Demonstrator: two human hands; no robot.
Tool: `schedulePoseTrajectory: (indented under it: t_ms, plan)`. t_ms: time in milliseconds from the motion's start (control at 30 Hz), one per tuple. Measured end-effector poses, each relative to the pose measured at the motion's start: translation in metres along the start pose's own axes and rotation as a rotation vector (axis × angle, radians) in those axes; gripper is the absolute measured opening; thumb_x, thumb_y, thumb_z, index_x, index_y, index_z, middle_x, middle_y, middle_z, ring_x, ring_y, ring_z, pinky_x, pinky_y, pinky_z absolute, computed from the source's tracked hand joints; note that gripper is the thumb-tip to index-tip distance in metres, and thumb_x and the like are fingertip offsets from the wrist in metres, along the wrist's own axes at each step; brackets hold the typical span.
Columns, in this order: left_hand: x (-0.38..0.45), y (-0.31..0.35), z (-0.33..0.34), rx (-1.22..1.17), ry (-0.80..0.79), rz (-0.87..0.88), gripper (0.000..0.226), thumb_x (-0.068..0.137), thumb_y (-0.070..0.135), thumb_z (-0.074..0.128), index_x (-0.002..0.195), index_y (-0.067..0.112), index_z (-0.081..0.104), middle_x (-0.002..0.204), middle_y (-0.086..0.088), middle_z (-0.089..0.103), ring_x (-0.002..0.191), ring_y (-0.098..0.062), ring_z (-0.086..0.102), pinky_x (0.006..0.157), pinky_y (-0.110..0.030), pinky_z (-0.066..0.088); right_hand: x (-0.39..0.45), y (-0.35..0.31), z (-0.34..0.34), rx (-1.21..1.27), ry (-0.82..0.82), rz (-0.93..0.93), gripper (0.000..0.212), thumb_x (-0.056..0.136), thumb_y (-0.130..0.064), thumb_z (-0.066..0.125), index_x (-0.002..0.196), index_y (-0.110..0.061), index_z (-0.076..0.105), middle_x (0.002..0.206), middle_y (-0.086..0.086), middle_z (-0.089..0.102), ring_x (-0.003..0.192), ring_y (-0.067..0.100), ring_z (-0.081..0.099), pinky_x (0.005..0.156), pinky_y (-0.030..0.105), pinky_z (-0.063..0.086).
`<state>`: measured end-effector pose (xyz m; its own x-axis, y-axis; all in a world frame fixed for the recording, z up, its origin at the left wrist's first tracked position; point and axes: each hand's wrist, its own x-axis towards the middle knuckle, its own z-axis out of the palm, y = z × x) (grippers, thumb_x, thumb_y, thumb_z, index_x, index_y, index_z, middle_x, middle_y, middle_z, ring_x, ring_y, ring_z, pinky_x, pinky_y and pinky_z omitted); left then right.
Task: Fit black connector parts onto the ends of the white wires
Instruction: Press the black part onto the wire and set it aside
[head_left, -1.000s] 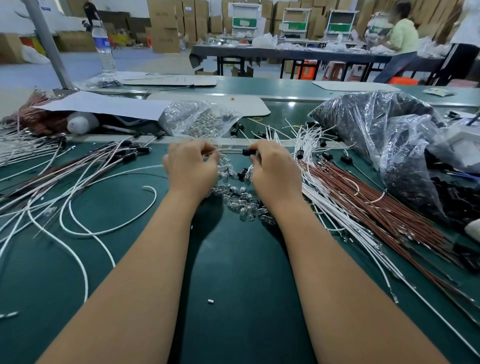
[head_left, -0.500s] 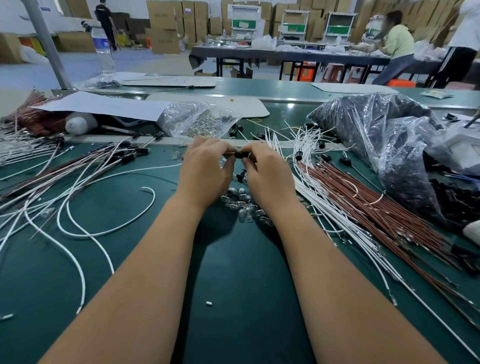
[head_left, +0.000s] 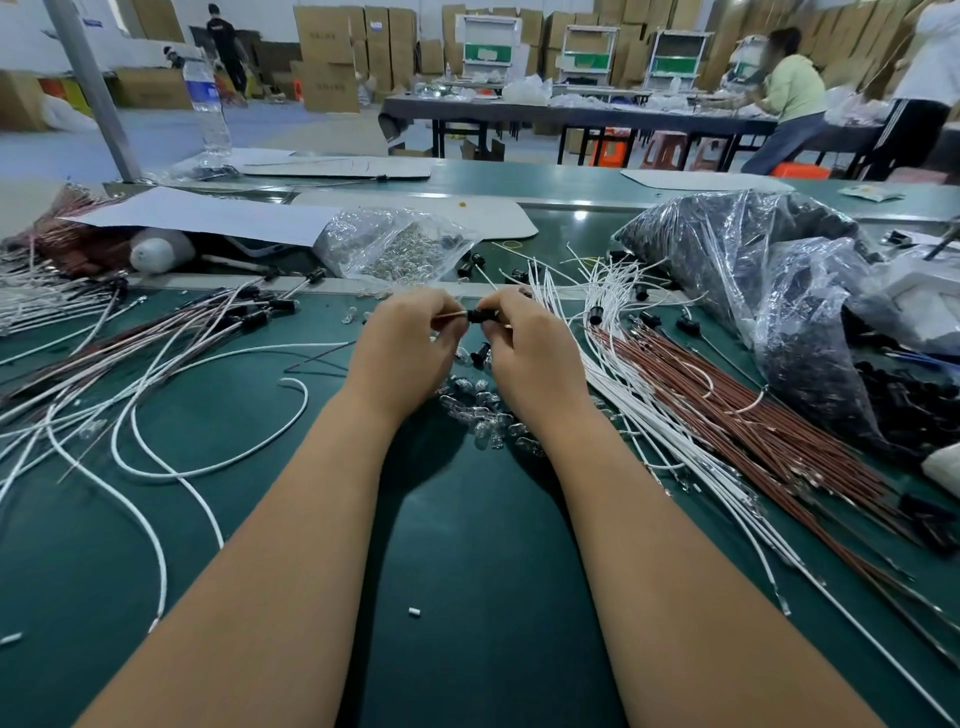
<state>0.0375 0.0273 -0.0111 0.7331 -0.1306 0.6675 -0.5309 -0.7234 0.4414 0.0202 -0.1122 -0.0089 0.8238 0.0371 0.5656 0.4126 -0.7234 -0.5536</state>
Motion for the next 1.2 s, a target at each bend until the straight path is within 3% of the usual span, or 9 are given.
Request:
schedulePoseTrajectory:
  t_ms: [100, 233, 367, 433, 533, 667, 800, 1067, 1200]
  plan:
    - [-0.0002, -0.0041, 0.0010, -0.070, -0.003, -0.069, 0.007, 0.089, 0.014, 0.065, 0.087, 0.009, 0.070, 0.068, 0.003, 0.059, 0.064, -0.016, 0.051, 0.061, -0.025, 0.035, -0.0007, 0.0002, 0.0006, 0.031, 0.034, 0.041, 0.017, 0.094, -0.015, 0.058, 0.111, -0.015, 0.061, 0.091, -0.004, 0.062, 0.079, 0.015, 0.058, 0.065, 0.028, 0.043]
    - [-0.0012, -0.0063, -0.0005, -0.119, -0.003, -0.110, 0.006, 0.089, 0.012, 0.063, 0.088, 0.010, 0.069, 0.063, 0.010, 0.056, 0.059, -0.006, 0.049, 0.056, -0.022, 0.037, 0.0008, 0.0028, 0.0006, 0.075, 0.060, 0.107, 0.008, 0.094, -0.019, 0.058, 0.094, -0.012, 0.062, 0.080, -0.002, 0.063, 0.072, 0.016, 0.058, 0.065, 0.032, 0.048]
    - [-0.0024, -0.0037, -0.0005, -0.108, -0.012, -0.107, 0.006, 0.088, 0.013, 0.064, 0.090, 0.010, 0.070, 0.072, 0.001, 0.064, 0.069, -0.016, 0.058, 0.066, -0.028, 0.046, 0.0026, 0.0041, 0.0014, 0.157, 0.065, 0.158, 0.006, 0.093, -0.014, 0.059, 0.088, -0.012, 0.064, 0.074, -0.004, 0.061, 0.070, 0.013, 0.057, 0.064, 0.027, 0.045]
    - [-0.0029, -0.0016, -0.0014, -0.138, -0.012, -0.089, 0.008, 0.086, 0.011, 0.066, 0.092, 0.011, 0.072, 0.077, 0.001, 0.068, 0.072, -0.013, 0.062, 0.070, -0.020, 0.048, 0.0035, 0.0058, 0.0013, 0.184, 0.078, 0.176, 0.007, 0.091, -0.012, 0.060, 0.085, -0.014, 0.063, 0.071, -0.009, 0.059, 0.067, 0.006, 0.055, 0.061, 0.021, 0.042]
    - [-0.0028, -0.0003, -0.0029, -0.159, -0.019, -0.073, 0.009, 0.085, 0.010, 0.068, 0.091, 0.012, 0.074, 0.074, 0.003, 0.067, 0.067, -0.004, 0.059, 0.064, -0.007, 0.042, 0.0041, 0.0073, 0.0005, 0.217, 0.081, 0.196, 0.010, 0.091, -0.012, 0.062, 0.082, -0.017, 0.063, 0.067, -0.013, 0.058, 0.060, -0.003, 0.054, 0.055, 0.012, 0.040]
    - [-0.0029, -0.0024, -0.0034, -0.193, -0.029, -0.119, 0.005, 0.086, 0.010, 0.067, 0.086, 0.011, 0.072, 0.064, 0.006, 0.061, 0.055, 0.003, 0.050, 0.055, -0.010, 0.037, 0.0047, 0.0065, 0.0000, 0.257, 0.106, 0.222, 0.007, 0.089, -0.015, 0.065, 0.083, -0.019, 0.064, 0.068, -0.013, 0.060, 0.062, 0.000, 0.056, 0.061, 0.017, 0.046]
    - [-0.0027, -0.0039, -0.0032, -0.197, -0.032, -0.150, 0.005, 0.087, 0.010, 0.065, 0.087, 0.009, 0.071, 0.066, 0.004, 0.063, 0.058, -0.001, 0.052, 0.058, -0.015, 0.041, 0.0051, 0.0065, -0.0023, 0.288, 0.118, 0.242, 0.006, 0.090, -0.014, 0.064, 0.084, -0.016, 0.065, 0.070, -0.010, 0.061, 0.065, 0.001, 0.056, 0.060, 0.011, 0.044]
    - [-0.0041, -0.0001, -0.0015, -0.169, -0.045, -0.074, 0.005, 0.086, 0.013, 0.068, 0.090, 0.011, 0.069, 0.072, 0.006, 0.064, 0.065, 0.001, 0.057, 0.065, -0.015, 0.046, 0.0055, 0.0035, -0.0022, 0.332, 0.103, 0.295, 0.011, 0.094, -0.017, 0.057, 0.085, -0.014, 0.062, 0.073, -0.004, 0.060, 0.067, 0.011, 0.054, 0.065, 0.026, 0.046]
    - [-0.0032, -0.0012, -0.0008, -0.240, -0.040, -0.153, 0.005, 0.087, 0.012, 0.067, 0.083, 0.009, 0.069, 0.070, -0.007, 0.067, 0.063, -0.022, 0.060, 0.063, -0.033, 0.049, 0.0048, 0.0010, -0.0056, 0.369, 0.094, 0.271, 0.009, 0.094, -0.012, 0.059, 0.086, -0.011, 0.062, 0.076, 0.003, 0.063, 0.072, 0.019, 0.060, 0.070, 0.033, 0.052]
